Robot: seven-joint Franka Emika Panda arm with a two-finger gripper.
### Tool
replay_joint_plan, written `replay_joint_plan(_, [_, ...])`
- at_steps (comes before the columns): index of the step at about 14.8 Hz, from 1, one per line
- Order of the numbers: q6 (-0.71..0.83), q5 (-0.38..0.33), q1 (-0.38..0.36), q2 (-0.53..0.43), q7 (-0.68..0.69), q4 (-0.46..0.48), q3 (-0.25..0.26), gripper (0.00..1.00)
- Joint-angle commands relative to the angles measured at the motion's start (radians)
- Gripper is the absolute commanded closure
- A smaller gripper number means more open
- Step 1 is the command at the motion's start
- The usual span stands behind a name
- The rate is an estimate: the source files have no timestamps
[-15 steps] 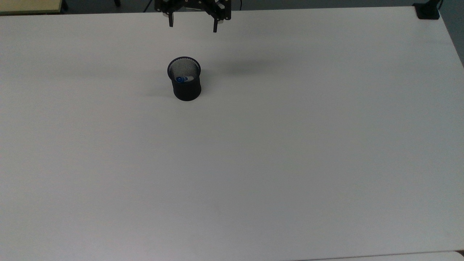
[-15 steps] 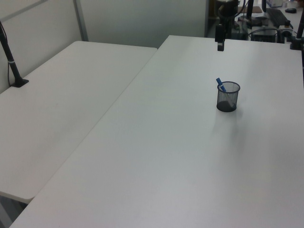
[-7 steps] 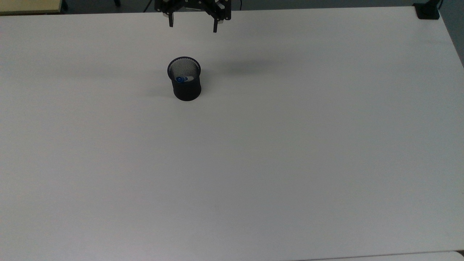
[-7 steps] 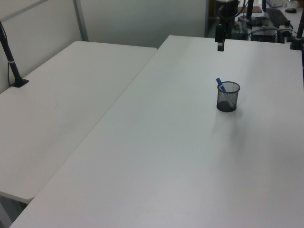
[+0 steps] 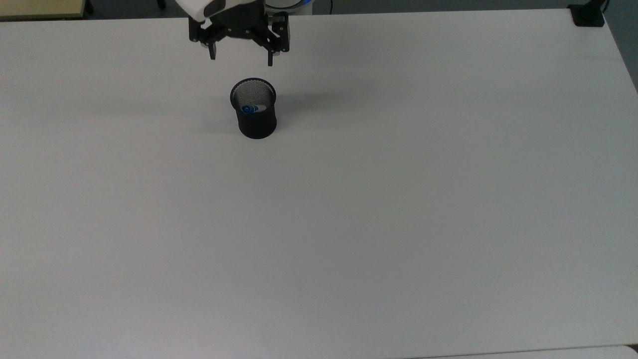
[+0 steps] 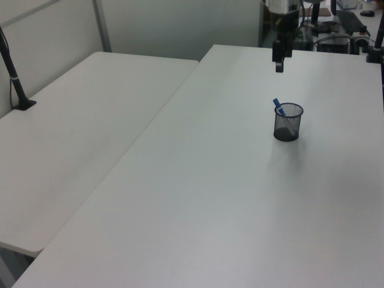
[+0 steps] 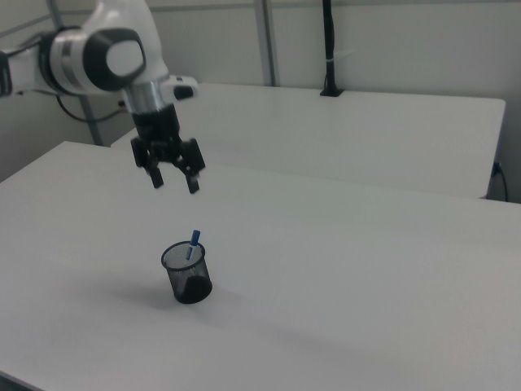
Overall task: Remove the marker
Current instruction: 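Move the open gripper down over the black mesh pen cup, then lower the gripper into the cup and close it on the blue marker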
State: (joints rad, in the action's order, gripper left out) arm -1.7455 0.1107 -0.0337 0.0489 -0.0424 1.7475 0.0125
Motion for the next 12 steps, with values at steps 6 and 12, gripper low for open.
replay_joint_plan(6, [-0.219, -0.006, 0.021, 0.072, 0.167, 0.152, 0.006, 0.34])
replay_joint_plan(12, [-0.253, -0.006, 0.018, 0.123, 0.161, 0.152, 0.004, 0.77])
